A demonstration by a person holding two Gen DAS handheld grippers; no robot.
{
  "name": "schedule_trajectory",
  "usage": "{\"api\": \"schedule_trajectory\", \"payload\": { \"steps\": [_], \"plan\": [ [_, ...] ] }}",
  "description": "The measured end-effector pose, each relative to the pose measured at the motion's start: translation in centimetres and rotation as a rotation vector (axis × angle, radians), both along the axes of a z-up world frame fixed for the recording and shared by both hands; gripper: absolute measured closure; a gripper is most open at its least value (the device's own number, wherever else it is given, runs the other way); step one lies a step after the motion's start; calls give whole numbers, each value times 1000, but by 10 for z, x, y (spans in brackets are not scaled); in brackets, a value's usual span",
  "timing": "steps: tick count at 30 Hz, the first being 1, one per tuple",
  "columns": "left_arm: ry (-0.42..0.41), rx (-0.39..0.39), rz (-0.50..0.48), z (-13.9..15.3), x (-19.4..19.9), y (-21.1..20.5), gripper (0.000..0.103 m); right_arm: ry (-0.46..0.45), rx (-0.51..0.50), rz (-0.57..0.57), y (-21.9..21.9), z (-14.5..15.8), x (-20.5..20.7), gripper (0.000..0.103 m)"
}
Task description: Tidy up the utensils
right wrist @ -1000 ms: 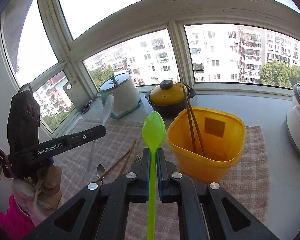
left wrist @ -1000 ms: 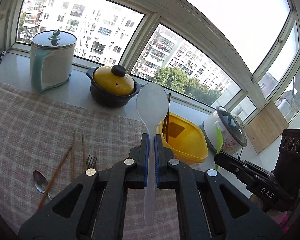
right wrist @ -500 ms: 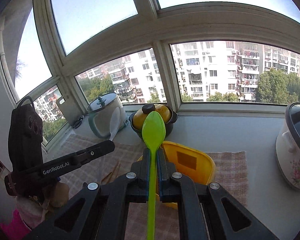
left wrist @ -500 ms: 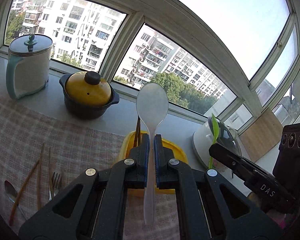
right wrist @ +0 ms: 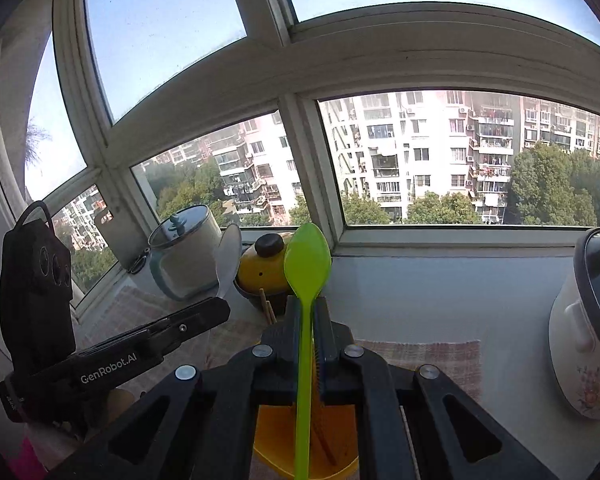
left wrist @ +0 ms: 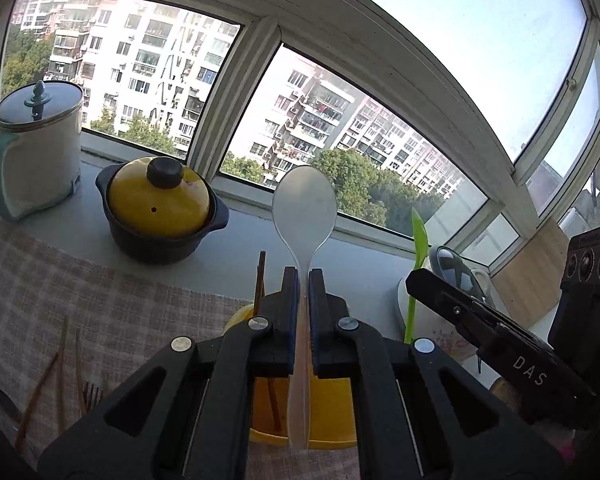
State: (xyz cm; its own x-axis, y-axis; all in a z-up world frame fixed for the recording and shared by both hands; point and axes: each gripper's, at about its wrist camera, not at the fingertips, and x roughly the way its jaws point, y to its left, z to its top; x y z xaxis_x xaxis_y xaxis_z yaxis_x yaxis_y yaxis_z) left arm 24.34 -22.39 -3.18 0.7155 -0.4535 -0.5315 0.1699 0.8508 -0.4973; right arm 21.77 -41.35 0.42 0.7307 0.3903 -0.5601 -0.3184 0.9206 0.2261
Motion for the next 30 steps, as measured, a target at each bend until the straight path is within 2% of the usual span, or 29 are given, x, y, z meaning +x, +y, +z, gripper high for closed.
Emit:
{"api": "schedule_trajectory", "payload": {
  "steps": [8,14,19,30],
  "plan": [
    [-1,-15,-12,-16,19,-8,100,-1,18,6,-1,-13,28,99],
    [-5,-18,3,-31,19,-8,100,13,25,21,0,-30,40,99],
    [-12,-54,17,-40,17,-4,100,24,31,16,-3,-43,41,99],
    [-56,18,0,-42,-2,-12,100,42,31,12,-7,-58,27,99]
  ]
}}
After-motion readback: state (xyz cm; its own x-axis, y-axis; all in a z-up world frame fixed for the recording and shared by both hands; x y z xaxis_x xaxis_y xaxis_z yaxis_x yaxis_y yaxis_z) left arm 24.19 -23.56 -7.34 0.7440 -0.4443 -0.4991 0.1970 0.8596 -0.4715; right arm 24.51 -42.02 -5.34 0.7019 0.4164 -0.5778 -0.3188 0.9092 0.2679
